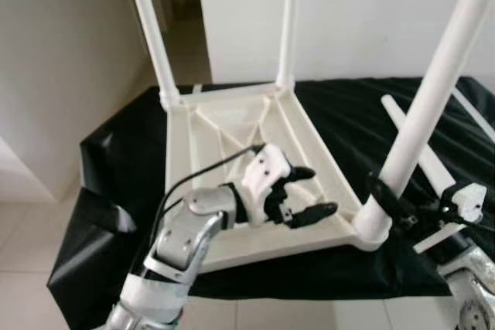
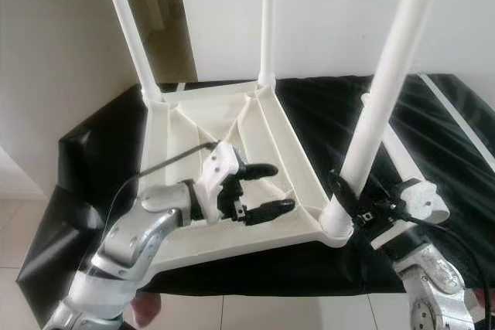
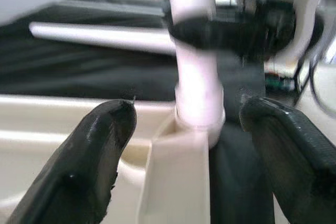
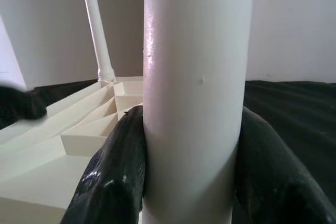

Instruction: Building children table

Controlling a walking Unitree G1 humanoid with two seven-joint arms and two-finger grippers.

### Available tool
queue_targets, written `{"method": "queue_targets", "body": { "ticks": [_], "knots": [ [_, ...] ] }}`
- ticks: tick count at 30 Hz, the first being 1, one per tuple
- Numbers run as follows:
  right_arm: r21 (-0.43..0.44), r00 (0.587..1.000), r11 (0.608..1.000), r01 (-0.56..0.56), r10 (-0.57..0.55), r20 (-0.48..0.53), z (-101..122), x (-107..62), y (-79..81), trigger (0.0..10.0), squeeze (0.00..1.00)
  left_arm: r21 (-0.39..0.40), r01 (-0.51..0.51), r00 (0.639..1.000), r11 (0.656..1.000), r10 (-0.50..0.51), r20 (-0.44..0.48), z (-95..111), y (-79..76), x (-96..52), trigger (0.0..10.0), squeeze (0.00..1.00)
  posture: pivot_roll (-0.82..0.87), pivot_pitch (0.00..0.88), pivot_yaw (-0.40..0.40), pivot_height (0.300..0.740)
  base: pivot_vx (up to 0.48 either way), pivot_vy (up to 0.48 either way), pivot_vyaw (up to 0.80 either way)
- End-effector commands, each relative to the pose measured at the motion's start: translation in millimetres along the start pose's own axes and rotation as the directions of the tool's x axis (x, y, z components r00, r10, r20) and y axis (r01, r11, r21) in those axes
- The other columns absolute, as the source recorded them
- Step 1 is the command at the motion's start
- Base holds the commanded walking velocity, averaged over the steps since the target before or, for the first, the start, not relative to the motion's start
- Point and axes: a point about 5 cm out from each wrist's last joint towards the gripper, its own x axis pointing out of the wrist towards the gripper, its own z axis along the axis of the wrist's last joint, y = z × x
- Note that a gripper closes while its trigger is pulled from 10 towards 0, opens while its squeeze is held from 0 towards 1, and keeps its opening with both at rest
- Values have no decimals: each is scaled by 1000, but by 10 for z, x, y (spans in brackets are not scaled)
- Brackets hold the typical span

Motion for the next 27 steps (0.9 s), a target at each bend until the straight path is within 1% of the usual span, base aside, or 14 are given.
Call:
{"method": "queue_targets", "body": {
  "ticks": [1,2,3,4,6,7,9,13,14,17,20,22,24,27],
  "knots": [
    [66,997,998,0,5,-80,-122,-26,57,10000,0,29,-10,999,1000,11,-50,-70,-1,-12,10000,0,-7,0,61,740,0,0,0],
    [66,997,998,0,5,-80,-122,-26,57,10000,0,29,-10,999,1000,11,-50,-70,-1,-12,10000,0,-7,0,61,740,0,0,0],
    [52,999,999,-7,10,-44,25,16,28,10000,0,37,0,996,999,3,-86,-127,-2,-14,10000,0,-11,0,63,740,0,0,0],
    [52,999,999,-7,10,-44,25,16,28,10000,0,37,0,996,999,3,-86,-127,-2,-14,10000,0,-11,0,63,740,0,0,0],
    [53,1000,998,-17,18,-10,147,53,15,10000,0,48,19,993,999,-13,-118,-175,-11,-18,10000,0,-15,0,64,740,0,0,0],
    [37,999,999,-36,36,19,227,76,24,10000,0,43,41,990,998,-34,-139,-208,-28,-22,10000,0,-18,0,63,740,0,0,0],
    [30,999,999,-39,38,25,242,80,29,10000,0,41,45,989,998,-39,-144,-215,-32,-23,10000,0,-18,0,63,740,0,0,0],
    [25,997,999,-27,25,73,374,136,9,10000,0,62,111,975,992,-96,-198,-305,-96,-70,10000,0,-16,0,57,740,0,0,0],
    [18,997,1000,-23,21,78,388,147,2,10000,0,59,128,971,990,-113,-210,-322,-113,-86,10000,0,-15,0,56,740,0,0,0],
    [40,996,999,-7,3,92,398,165,-32,10000,0,55,156,964,986,-140,-227,-356,-147,-117,10000,0,-12,0,53,740,0,0,0],
    [42,997,999,3,-6,82,392,179,-57,10000,0,42,188,955,981,-173,-241,-376,-179,-137,10000,0,-11,0,51,740,0,0,0],
    [41,998,999,-7,4,69,389,201,-41,10000,0,64,239,930,969,-209,-303,-450,-220,-186,10000,0,-6,0,47,740,0,0,0],
    [41,998,999,-11,8,68,387,206,-35,10000,0,71,251,923,965,-216,-319,-470,-230,-200,10000,0,-6,0,47,740,0,0,0],
    [38,997,999,-16,14,73,395,231,-27,10000,0,126,226,911,966,-164,-379,-552,-157,-224,10000,0,-4,0,45,740,0,0,0]
  ]
}}
